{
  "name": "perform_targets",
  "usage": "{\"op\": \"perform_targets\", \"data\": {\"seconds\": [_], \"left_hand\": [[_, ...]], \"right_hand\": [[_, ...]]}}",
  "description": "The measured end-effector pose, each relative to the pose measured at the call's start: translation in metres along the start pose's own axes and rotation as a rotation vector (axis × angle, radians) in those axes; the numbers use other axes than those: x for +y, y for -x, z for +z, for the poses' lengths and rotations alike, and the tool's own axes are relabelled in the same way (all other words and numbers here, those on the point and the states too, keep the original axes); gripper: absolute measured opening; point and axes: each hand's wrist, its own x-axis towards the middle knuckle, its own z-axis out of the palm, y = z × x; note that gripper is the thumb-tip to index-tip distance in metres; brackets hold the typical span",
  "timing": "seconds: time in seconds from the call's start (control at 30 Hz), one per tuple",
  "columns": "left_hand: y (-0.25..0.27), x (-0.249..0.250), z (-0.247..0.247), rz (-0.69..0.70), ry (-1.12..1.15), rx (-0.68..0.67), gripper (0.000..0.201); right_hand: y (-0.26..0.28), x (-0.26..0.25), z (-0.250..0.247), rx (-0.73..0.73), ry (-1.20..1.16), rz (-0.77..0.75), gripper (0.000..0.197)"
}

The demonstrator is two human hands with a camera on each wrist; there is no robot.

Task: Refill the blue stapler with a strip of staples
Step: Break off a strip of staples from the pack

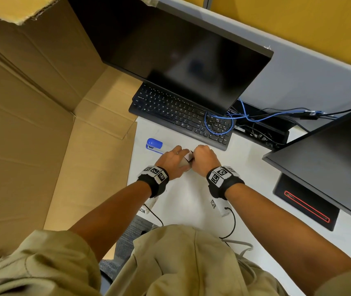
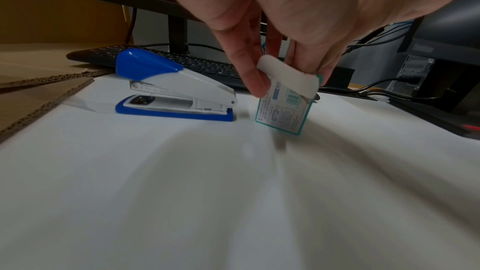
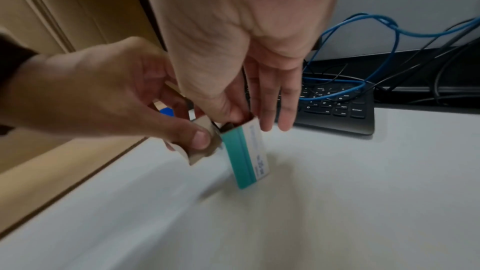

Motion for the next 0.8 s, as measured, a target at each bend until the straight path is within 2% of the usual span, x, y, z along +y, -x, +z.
{"op": "perform_targets", "data": {"seconds": [0.13,0.3,0.47,0.57,0.67,0.8], "left_hand": [[0.000,-0.001,0.001,-0.012,-0.020,-0.015,0.060],[0.000,0.002,-0.001,0.011,-0.045,0.002,0.057],[0.001,0.001,-0.004,0.050,-0.135,0.041,0.058],[0.001,-0.001,-0.006,0.114,-0.110,0.075,0.057],[-0.002,0.004,-0.007,0.217,-0.043,0.093,0.049],[-0.010,0.015,-0.007,0.283,0.013,0.081,0.034]], "right_hand": [[-0.005,0.011,0.008,0.022,0.050,-0.050,0.009],[-0.006,0.020,0.005,0.018,0.040,-0.113,0.014],[-0.005,0.035,-0.008,-0.057,-0.066,-0.113,0.016],[-0.005,0.045,-0.017,-0.121,-0.131,-0.111,0.018],[-0.002,0.046,-0.026,-0.146,-0.201,-0.115,0.017],[0.001,0.043,-0.033,-0.187,-0.445,-0.061,0.009]]}}
